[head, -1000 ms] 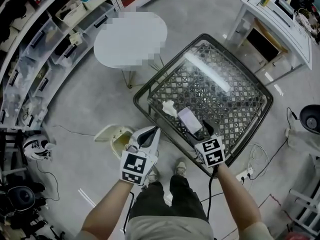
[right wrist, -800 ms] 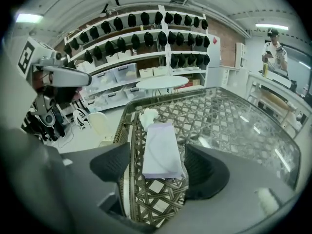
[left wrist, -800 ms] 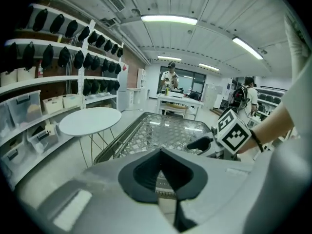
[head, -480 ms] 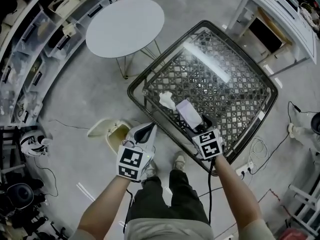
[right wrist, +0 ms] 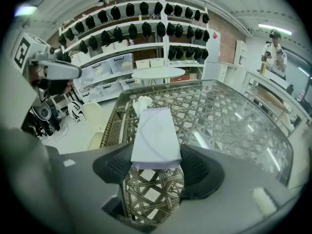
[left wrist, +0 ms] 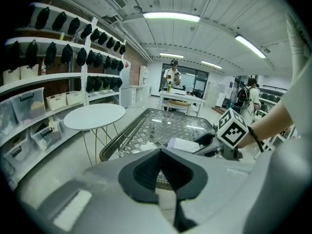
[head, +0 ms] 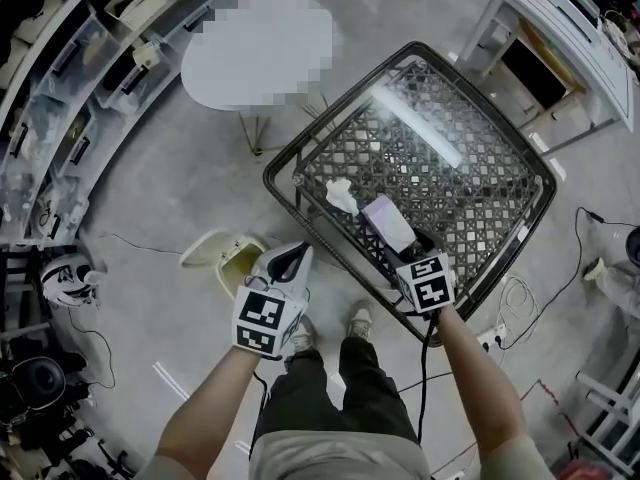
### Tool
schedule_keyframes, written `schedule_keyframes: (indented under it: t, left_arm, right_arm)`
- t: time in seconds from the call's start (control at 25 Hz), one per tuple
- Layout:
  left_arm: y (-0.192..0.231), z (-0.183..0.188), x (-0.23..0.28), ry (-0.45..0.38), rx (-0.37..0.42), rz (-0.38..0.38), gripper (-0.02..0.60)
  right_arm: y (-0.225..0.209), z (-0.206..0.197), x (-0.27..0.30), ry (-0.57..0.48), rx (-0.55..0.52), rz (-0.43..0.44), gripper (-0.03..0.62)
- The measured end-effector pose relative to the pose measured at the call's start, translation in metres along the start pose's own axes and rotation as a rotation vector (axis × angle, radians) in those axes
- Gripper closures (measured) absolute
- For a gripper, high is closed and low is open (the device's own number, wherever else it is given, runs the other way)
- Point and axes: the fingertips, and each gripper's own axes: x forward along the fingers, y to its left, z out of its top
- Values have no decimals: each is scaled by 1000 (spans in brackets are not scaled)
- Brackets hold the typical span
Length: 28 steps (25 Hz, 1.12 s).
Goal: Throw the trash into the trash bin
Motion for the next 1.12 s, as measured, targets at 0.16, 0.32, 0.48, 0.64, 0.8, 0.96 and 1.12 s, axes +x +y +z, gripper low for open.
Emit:
schedule_keyframes:
  t: [0.16,0.32,0.48,0.64,0.8,0.96,1.12]
  left_arm:
    - [6,15,-20,-22,-2,16,578]
    - [19,34,-46,-58,5,47,578]
    - [29,55,-78,-97,12,88,578]
    - [40,70,-109,-133,28,126,578]
    - [51,75,-143,-157,32,171,578]
    - [68,71,-182,-163,17,227,579]
    - [93,60,-223,-155,-15,284,578]
  right_arm:
    - [0,18,-29,-35,4,-18,289]
    - [6,54,-67,-118,16,-22,289]
    - [18,87,-104,-188,28,-14,289]
    - [35,117,-134,-239,19,4,289]
    - [63,150,-156,-289,-38,32,289]
    - [105,179,-167,-325,-88,86,289]
    - [152,204,-163,-318,-127,144,289]
